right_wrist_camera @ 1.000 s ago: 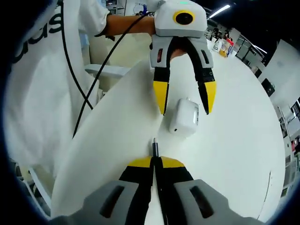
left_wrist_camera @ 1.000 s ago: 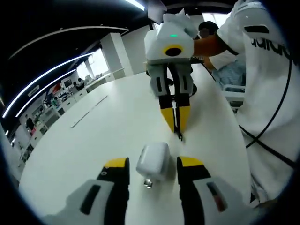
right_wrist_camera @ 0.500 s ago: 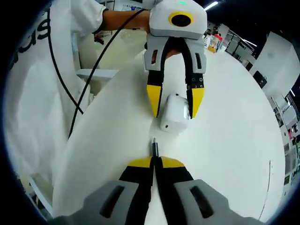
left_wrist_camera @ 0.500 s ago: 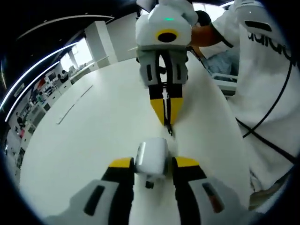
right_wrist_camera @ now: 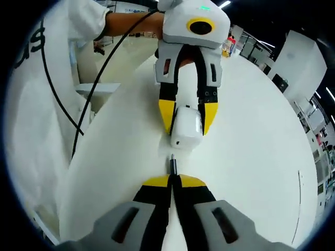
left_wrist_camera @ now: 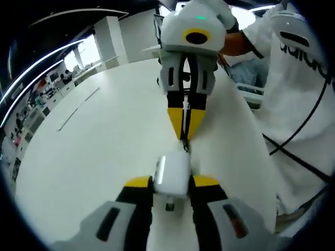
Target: Plug the desk Type‑C cable into the charger adapter.
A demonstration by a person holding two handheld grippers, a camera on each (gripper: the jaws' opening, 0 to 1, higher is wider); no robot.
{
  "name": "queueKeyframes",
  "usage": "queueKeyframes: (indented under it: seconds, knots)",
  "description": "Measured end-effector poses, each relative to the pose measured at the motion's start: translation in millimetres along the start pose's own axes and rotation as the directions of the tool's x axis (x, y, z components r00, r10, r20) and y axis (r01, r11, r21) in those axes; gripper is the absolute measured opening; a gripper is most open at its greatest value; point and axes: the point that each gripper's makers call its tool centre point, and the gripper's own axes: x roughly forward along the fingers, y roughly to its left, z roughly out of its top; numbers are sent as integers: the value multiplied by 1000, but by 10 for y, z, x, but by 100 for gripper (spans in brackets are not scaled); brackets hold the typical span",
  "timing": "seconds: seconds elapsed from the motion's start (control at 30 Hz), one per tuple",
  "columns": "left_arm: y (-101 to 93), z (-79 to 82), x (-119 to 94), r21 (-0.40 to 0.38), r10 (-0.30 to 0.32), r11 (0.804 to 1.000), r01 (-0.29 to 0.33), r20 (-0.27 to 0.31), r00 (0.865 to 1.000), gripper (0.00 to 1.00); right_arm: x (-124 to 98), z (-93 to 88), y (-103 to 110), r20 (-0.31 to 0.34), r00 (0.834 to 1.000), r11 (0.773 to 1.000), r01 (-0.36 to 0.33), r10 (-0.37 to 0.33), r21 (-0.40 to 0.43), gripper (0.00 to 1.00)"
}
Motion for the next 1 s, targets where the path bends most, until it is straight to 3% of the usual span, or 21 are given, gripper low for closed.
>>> queueKeyframes:
  seconds: [0.47, 1.0]
  knots:
    - [13, 2, 18, -11, -24, 1000, 23, -12, 1000, 26, 6, 90, -76, 29, 999, 996, 37, -40, 85, 3]
    - [40, 0, 27, -9, -32, 999, 32, -26, 999, 26, 25, 162, -42, 29, 999, 991, 15, -19, 134, 3]
